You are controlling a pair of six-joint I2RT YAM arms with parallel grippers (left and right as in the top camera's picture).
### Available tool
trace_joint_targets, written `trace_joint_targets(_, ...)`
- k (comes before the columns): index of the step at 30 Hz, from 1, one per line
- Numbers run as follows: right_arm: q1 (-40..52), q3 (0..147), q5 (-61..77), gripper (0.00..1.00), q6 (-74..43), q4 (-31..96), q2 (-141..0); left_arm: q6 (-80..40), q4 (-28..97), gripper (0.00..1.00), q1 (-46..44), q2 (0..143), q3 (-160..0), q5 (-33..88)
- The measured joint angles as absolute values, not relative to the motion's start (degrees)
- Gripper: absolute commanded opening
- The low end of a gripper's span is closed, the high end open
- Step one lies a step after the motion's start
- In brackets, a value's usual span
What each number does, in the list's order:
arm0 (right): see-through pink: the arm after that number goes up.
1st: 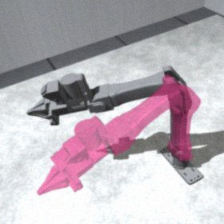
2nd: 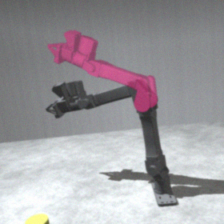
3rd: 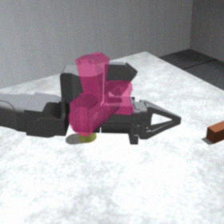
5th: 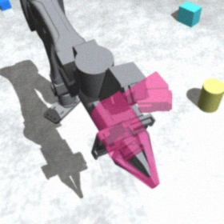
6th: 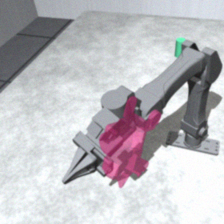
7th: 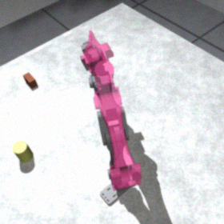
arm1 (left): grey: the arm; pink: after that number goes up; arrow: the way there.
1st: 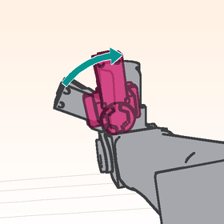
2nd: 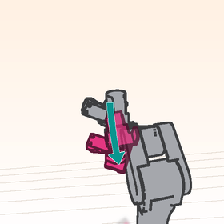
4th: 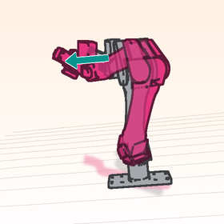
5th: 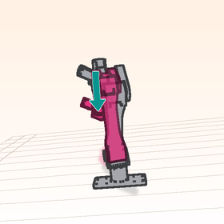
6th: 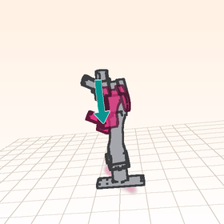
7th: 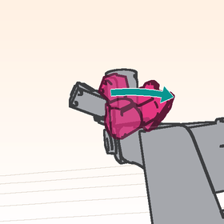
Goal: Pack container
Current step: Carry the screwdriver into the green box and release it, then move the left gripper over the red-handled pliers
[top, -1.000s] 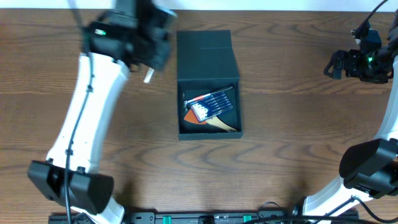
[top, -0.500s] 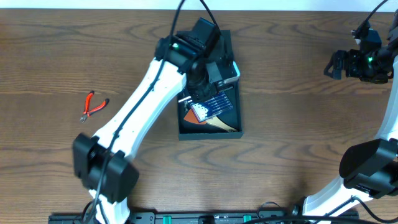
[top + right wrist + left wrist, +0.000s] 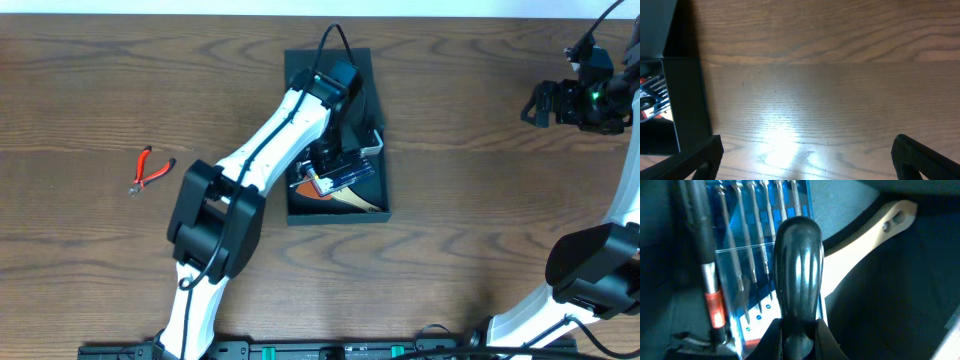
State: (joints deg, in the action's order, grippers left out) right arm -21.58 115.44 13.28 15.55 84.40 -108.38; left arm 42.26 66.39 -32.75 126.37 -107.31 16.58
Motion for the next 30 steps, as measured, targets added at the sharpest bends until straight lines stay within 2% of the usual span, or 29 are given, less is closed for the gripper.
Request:
trace_joint_targets(1, -21.58, 115.44, 13.28, 0.99, 15.55, 84.40, -108.38, 42.26, 66.28, 0.07, -32.75, 126.78, -107.31, 16.56)
trace_joint_targets(4, -21.58, 115.44, 13.26, 0.99, 15.55, 84.40, -108.38, 42.46, 65.78, 0.24, -32.75, 127.22, -107.28, 16.58)
trace_joint_targets(7, -21.58, 115.44, 13.28, 0.99, 15.55, 84.40, -108.38, 42.39, 65.36, 0.34, -32.75, 127.22, -107.28, 16.60)
trace_joint_targets(9, -21.58, 115.44, 13.28, 0.99, 15.55, 84.40, -108.38, 42.65, 65.21, 0.44, -32.75, 127.22, -107.28, 16.56)
trace_joint_targets(23, -21.58, 115.44, 13.26, 0.99, 15.55, 84.20, -108.38, 41.93, 65.30, 0.45, -32.75, 127.22, -107.28, 16.32)
trace_joint_targets(30, -21.58, 115.44, 13.28, 0.99, 15.55, 84.49, -108.38, 36.64, 69.21, 0.47, -32.71, 123.85, -107.31, 9.76)
